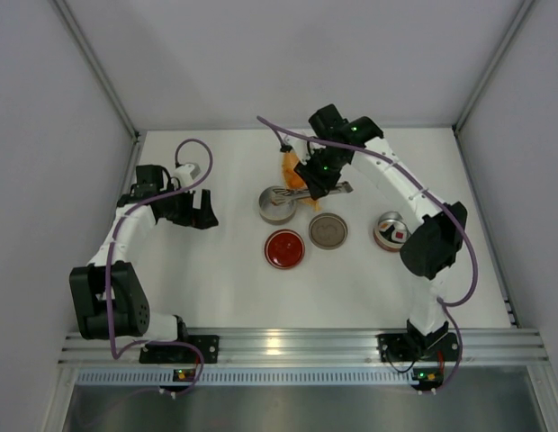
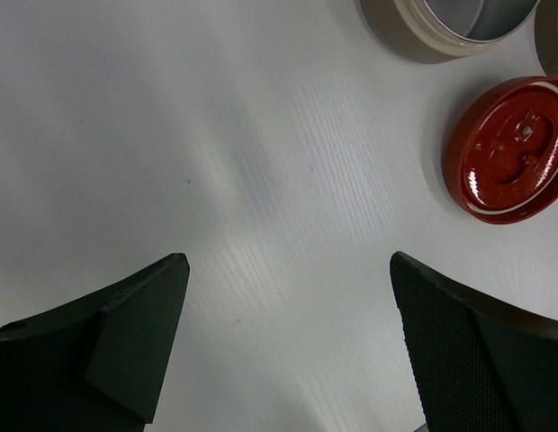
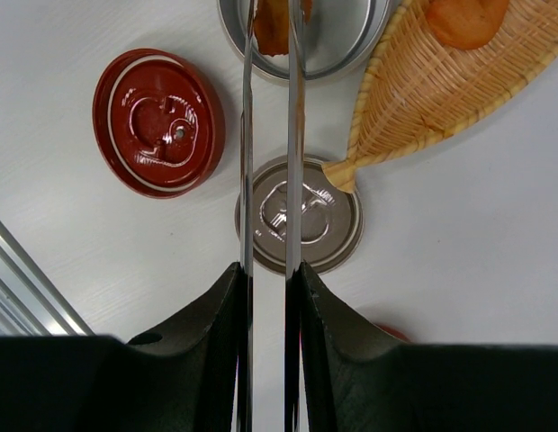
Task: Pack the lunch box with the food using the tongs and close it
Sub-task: Place the fake food in the packing box.
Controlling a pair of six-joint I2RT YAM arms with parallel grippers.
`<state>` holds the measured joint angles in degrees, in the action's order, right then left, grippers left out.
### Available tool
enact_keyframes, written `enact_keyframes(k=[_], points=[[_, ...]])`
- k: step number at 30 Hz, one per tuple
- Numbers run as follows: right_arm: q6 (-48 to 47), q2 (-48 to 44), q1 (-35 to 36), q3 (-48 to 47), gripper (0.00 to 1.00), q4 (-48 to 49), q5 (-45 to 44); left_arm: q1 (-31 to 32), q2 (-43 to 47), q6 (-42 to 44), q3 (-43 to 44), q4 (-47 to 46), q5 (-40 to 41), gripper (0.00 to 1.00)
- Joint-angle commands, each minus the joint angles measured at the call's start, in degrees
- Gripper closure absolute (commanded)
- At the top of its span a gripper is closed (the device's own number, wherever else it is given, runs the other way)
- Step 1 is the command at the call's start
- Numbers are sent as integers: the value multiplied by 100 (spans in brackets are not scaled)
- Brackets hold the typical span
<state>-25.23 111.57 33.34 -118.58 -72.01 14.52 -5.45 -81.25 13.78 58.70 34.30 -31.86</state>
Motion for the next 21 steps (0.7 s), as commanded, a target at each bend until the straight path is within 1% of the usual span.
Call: enact_keyframes(k=[1, 6, 11, 12, 16, 21], points=[[89, 119, 164, 28, 74, 336, 77, 18, 162, 125, -25, -161, -5, 2], [98, 119, 181, 55, 64, 372, 121, 18, 145, 134, -25, -170, 4, 2], [168, 111, 181, -120, 60, 319, 138, 18, 136, 99, 10, -178, -22, 2], [177, 102, 181, -156, 57, 319, 165, 18, 136, 90, 10, -170, -31, 2], [247, -3, 155, -332, 56, 345, 174, 18, 180, 90, 28, -152, -22, 2], [519, -65, -161, -604, 56, 503, 174, 18, 197, 90, 45, -143, -22, 2]])
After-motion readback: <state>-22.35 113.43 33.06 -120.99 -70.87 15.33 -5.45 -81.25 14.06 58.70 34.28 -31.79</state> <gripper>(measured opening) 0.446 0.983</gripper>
